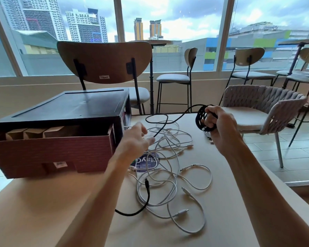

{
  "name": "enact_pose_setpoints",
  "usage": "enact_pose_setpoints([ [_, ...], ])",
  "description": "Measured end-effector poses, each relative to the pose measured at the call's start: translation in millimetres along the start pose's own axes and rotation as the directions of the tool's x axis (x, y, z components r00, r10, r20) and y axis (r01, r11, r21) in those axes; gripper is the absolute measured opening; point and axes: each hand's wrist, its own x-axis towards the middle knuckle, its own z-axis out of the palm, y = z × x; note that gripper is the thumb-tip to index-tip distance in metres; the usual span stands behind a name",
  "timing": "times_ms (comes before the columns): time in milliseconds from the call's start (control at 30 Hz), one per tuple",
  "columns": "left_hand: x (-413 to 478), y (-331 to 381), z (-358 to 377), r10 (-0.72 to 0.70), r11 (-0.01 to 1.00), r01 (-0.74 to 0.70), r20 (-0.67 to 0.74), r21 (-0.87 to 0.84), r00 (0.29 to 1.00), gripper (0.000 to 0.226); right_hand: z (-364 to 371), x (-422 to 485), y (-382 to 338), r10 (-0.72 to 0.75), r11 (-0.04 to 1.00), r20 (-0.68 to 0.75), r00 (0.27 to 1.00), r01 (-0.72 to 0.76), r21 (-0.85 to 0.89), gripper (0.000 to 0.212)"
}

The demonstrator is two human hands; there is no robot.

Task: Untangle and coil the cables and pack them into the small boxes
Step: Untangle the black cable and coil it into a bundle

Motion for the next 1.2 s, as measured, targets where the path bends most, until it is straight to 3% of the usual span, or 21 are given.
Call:
enact_pose_setpoints([
  [167, -2, -5, 28, -0.014, 0.993, 0.0, 0.114, 0.122, 0.993, 0.039, 0, 0, 0, -0.015, 1.0, 0.03, 0.999, 0.015, 0.014, 0.023],
  [267, 0, -8, 35, 0.138, 0.982, -0.134, -0.027, 0.132, 0.99, 0.022, -1, 0, 0, -0.023, 1.0, 0.026, 0.999, 0.023, 0.008, 0.021],
  [367, 3, -6, 32, 0.332, 0.943, -0.322, -0.218, 0.08, 0.918, 0.018, -2, 1, -1, -0.042, 0.999, 0.012, 0.999, 0.043, -0.026, 0.019],
  [467, 0, 10, 20, 0.384, 0.898, -0.435, -0.364, -0.067, 0.849, 0.01, -2, 0, -1, -0.091, 0.985, 0.011, 0.996, 0.091, -0.144, 0.022],
  [633, -6, 32, -3, 0.184, 0.801, -0.42, -0.493, -0.426, 0.851, 0.015, 0, -3, 3, -0.139, 0.939, -0.024, 0.99, 0.124, -0.321, 0.028],
  [700, -8, 36, -18, 0.056, 0.708, -0.357, -0.456, -0.609, 0.888, 0.015, -2, -2, 3, -0.144, 0.939, -0.081, 0.986, 0.11, -0.326, 0.031],
  [800, -7, 34, -43, -0.129, 0.416, -0.197, -0.272, -0.888, 0.954, 0.013, -6, 0, 3, -0.15, 0.945, -0.154, 0.977, 0.096, -0.312, 0.03],
  [867, -4, 29, -55, -0.176, 0.216, -0.096, -0.136, -0.972, 0.975, 0.015, -8, 2, 3, -0.154, 0.95, -0.201, 0.967, 0.089, -0.299, 0.03],
  [933, 1, 21, -63, -0.204, 0.123, -0.018, -0.043, -0.992, 0.978, 0.018, -9, 2, 4, -0.163, 0.949, -0.231, 0.959, 0.088, -0.302, 0.028],
  [1000, 4, 11, -66, -0.223, 0.168, 0.046, 0.007, -0.985, 0.975, 0.015, -7, 0, 4, -0.18, 0.948, -0.242, 0.953, 0.103, -0.3, 0.023],
  [1033, 5, 7, -64, -0.236, 0.278, 0.066, -0.001, -0.958, 0.972, 0.011, -7, -1, 4, -0.189, 0.948, -0.249, 0.95, 0.11, -0.299, 0.021],
  [1067, 4, 3, -61, -0.246, 0.475, 0.08, -0.045, -0.876, 0.968, 0.01, -6, -2, 3, -0.197, 0.947, -0.259, 0.946, 0.115, -0.299, 0.021],
  [1100, 3, -1, -55, -0.243, 0.711, 0.092, -0.121, -0.697, 0.963, 0.011, -5, -3, 2, -0.202, 0.947, -0.269, 0.942, 0.118, -0.3, 0.021],
  [1133, 4, -7, -48, -0.209, 0.881, 0.095, -0.202, -0.463, 0.957, 0.013, -5, -4, 1, -0.203, 0.948, -0.276, 0.94, 0.118, -0.295, 0.022],
  [1200, 6, -11, -36, -0.106, 0.992, 0.084, -0.264, -0.094, 0.958, 0.014, -3, -5, 0, -0.195, 0.958, -0.263, 0.945, 0.126, -0.258, 0.024],
])
